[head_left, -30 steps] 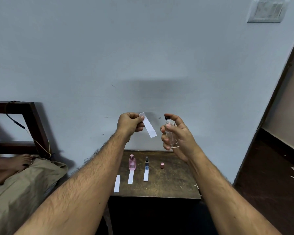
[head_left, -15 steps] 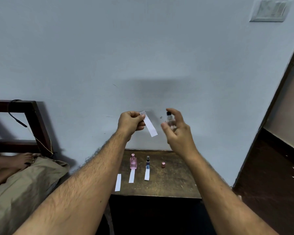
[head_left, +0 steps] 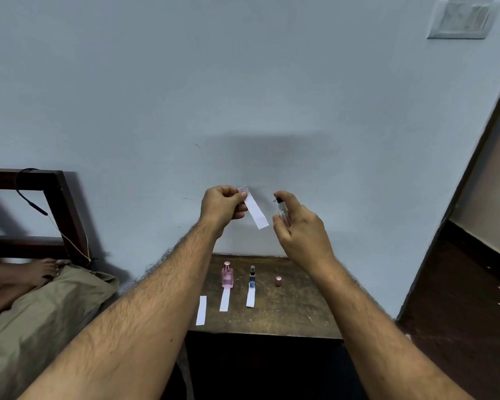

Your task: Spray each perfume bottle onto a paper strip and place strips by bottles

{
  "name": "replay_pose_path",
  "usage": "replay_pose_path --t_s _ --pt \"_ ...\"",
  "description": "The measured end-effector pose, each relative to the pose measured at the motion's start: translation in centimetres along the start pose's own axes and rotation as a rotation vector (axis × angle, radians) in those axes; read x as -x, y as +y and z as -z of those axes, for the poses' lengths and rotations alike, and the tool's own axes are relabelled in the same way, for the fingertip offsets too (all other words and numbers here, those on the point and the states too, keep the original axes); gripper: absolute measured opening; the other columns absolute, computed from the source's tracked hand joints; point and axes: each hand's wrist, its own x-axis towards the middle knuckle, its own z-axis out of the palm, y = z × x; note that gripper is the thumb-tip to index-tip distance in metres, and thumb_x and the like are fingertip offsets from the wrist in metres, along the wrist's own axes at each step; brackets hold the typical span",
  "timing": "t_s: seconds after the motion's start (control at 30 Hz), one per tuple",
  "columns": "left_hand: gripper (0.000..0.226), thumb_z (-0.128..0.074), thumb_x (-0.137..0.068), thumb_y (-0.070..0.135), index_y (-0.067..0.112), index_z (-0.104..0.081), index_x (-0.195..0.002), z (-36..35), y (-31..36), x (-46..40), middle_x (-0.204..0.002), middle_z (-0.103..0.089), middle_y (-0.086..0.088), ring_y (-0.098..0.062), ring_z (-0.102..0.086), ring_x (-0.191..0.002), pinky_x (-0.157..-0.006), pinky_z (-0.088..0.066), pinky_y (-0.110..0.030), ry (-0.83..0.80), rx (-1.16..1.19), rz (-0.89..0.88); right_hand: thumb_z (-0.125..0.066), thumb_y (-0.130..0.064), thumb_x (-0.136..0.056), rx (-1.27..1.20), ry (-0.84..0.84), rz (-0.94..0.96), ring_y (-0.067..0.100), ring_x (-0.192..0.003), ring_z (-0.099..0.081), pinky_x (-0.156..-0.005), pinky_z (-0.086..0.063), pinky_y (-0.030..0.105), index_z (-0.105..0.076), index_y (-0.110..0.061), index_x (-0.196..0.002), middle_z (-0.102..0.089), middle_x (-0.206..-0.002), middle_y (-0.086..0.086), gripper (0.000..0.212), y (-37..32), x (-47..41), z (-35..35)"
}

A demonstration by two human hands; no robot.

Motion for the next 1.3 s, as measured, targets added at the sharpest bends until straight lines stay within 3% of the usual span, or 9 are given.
replay_pose_path --t_s 0.13,0.5,0.7,0.8,1.1,1.3 --pt "0.013 -0.069 -0.09 0.011 0.002 -0.068 -0.099 -0.1 -0.1 -0.1 -0.087 -0.071 -0.01 -0.015 -0.069 -0.066 -0.065 -0.06 -0.031 0.005 -0.018 -0.016 -0.05 -0.023 -0.094 0.104 -0.012 0.034 0.021 -0.075 -0.057 -0.062 -0.05 0.032 -0.044 -0.029 -0.134 -0.065 -0.095 0.002 0.04 0.0 0.2 0.0" --pt "0.011 -0.068 -0.09 0.011 0.004 -0.068 -0.098 -0.2 -0.1 0.1 -0.087 -0.071 -0.009 -0.014 -0.069 -0.065 -0.063 -0.06 -0.028 -0.003 -0.032 -0.026 -0.047 -0.022 -0.094 0.153 -0.095 -0.004 0.024 -0.076 -0.054 -0.061 -0.038 0.031 -0.044 -0.027 -0.129 -0.065 -0.096 0.007 0.035 0.0 0.3 -1.3" --pt "0.01 -0.068 -0.09 0.012 0.004 -0.069 -0.097 -0.2 -0.2 0.1 -0.087 -0.072 -0.01 -0.015 -0.069 -0.066 -0.061 -0.059 -0.026 -0.007 -0.032 -0.024 -0.046 -0.026 -0.098 0.222 -0.096 0.013 0.025 -0.085 -0.06 -0.063 -0.04 0.03 -0.037 -0.03 -0.141 -0.062 -0.107 0.005 0.044 -0.1 0.4 -1.0" --pt "0.012 -0.068 -0.091 0.011 0.003 -0.068 -0.099 -0.3 -0.3 0.0 -0.088 -0.071 -0.01 -0.016 -0.069 -0.067 -0.061 -0.059 -0.026 -0.003 -0.034 -0.021 -0.045 -0.025 -0.098 0.255 -0.082 0.009 0.027 -0.085 -0.061 -0.063 -0.043 0.031 -0.037 -0.03 -0.142 -0.062 -0.108 0.006 0.046 -0.2 0.3 -0.9" --pt "0.017 -0.071 -0.089 0.013 0.0 -0.069 -0.099 0.0 -1.0 -0.3 -0.087 -0.072 -0.015 -0.017 -0.068 -0.064 -0.061 -0.059 -0.028 0.006 -0.064 -0.012 -0.044 -0.023 -0.097 0.338 -0.094 -0.034 0.031 -0.079 -0.06 -0.061 -0.035 0.029 -0.041 -0.028 -0.137 -0.061 -0.097 0.009 0.04 0.5 0.5 -1.6" --pt "0.014 -0.07 -0.089 0.011 0.001 -0.068 -0.098 0.0 -1.2 -0.2 -0.086 -0.072 -0.013 -0.016 -0.068 -0.064 -0.063 -0.06 -0.029 0.004 -0.061 -0.003 -0.045 -0.025 -0.096 0.229 -0.056 -0.03 0.027 -0.078 -0.06 -0.06 -0.041 0.031 -0.037 -0.029 -0.137 -0.062 -0.101 0.006 0.041 1.1 0.8 -2.1"
